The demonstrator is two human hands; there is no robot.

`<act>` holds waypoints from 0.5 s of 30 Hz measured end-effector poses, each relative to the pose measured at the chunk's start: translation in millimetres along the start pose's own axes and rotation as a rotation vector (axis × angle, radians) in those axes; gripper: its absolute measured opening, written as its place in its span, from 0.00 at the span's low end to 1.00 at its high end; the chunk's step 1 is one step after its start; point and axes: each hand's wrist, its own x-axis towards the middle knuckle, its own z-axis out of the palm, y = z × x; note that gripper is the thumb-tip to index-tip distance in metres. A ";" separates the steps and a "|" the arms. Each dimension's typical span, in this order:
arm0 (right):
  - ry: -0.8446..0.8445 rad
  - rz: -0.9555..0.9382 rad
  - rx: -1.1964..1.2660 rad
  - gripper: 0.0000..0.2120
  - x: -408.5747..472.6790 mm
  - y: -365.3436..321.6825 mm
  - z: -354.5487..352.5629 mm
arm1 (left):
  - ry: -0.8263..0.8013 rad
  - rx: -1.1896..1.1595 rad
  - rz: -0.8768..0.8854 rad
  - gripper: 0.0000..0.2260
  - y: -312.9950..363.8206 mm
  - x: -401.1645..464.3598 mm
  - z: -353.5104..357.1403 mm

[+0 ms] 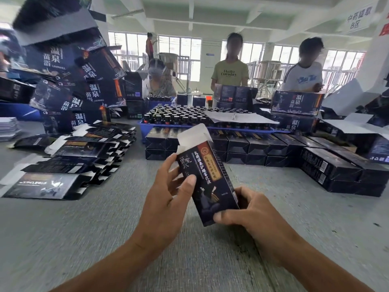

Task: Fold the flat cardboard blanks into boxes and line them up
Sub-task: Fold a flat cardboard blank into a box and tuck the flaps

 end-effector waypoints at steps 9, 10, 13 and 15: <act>-0.044 -0.069 -0.071 0.28 -1.0 -1.6 -5.0 | -0.002 -0.053 0.013 0.28 4.7 -1.1 -1.6; 0.012 -0.106 -0.049 0.29 -0.4 -2.3 -5.9 | -0.016 0.000 0.046 0.29 6.1 -2.9 -1.2; 0.150 -0.265 0.031 0.25 -0.9 -7.5 -8.9 | -0.060 0.153 0.160 0.30 10.2 -9.6 2.4; 0.164 -0.358 0.050 0.25 -2.3 -9.9 -10.5 | -0.071 0.211 0.222 0.30 10.7 -11.2 4.5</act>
